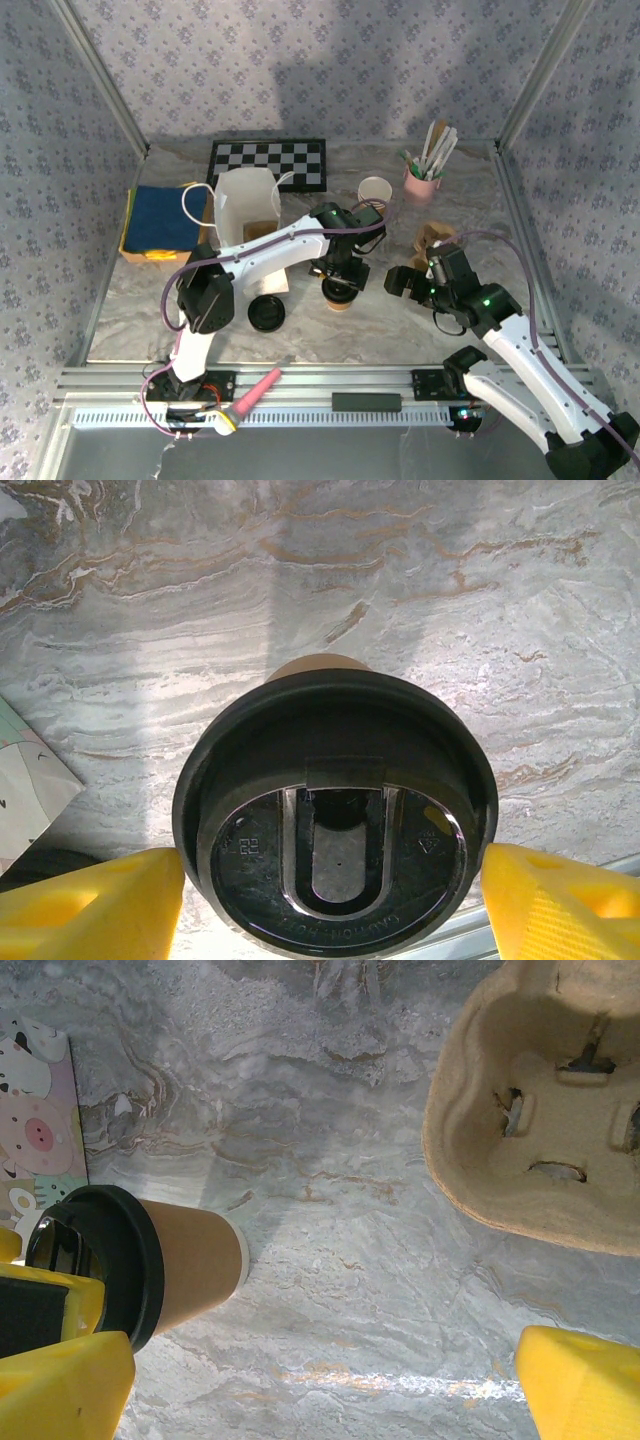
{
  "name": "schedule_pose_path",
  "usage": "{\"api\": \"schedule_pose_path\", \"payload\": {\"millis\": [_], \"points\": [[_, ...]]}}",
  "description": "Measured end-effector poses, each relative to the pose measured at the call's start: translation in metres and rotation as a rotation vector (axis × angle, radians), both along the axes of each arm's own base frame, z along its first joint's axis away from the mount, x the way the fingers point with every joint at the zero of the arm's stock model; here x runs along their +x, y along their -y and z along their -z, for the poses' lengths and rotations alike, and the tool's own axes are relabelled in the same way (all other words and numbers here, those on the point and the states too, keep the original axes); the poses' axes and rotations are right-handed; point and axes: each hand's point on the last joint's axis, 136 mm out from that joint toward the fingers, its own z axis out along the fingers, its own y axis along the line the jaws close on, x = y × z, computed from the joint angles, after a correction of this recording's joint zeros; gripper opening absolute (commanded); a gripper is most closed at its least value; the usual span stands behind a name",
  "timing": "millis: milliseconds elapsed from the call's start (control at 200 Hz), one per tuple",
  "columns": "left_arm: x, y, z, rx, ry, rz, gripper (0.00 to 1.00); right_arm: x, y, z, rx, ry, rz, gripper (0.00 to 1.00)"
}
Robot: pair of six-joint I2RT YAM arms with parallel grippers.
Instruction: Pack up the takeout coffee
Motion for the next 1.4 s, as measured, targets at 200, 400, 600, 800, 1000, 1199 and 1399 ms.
{"api": "schedule_pose_path", "payload": {"millis": [200, 400, 600, 800, 1000, 1199, 1399], "points": [[-0.0031, 0.0018, 0.0000, 0.004, 0.007, 0.011, 0.76, 0.0000, -0.0001, 0.0000, 0.000, 0.000, 0.000, 0.98], [-0.0032, 0.0015, 0.0009, 0.007, 0.009, 0.022, 0.70, 0.0010, -0.0009, 0.0018, -0.003, -0.007, -0.001, 0.98], [-0.0030, 0.0004, 0.0032, 0.006, 0.015, 0.022, 0.70, 0.0020, -0.0014, 0.0017, -0.002, -0.006, -0.001, 0.98], [-0.0031, 0.0002, 0.0042, 0.002, 0.017, 0.022, 0.70, 0.0022, -0.0015, 0.0016, -0.002, -0.005, -0.001, 0.99], [-0.0033, -0.0005, 0.0053, -0.008, 0.024, 0.021, 0.70, 0.0022, -0.0015, 0.0015, -0.001, -0.004, -0.001, 0.99], [-0.0040, -0.0009, 0.0066, -0.007, 0.038, 0.025, 0.70, 0.0024, -0.0015, 0.0016, -0.002, -0.005, -0.001, 0.99], [-0.0034, -0.0014, 0.0046, -0.008, 0.044, 0.025, 0.70, 0.0024, -0.0016, 0.0018, -0.002, -0.006, -0.001, 0.99]]}}
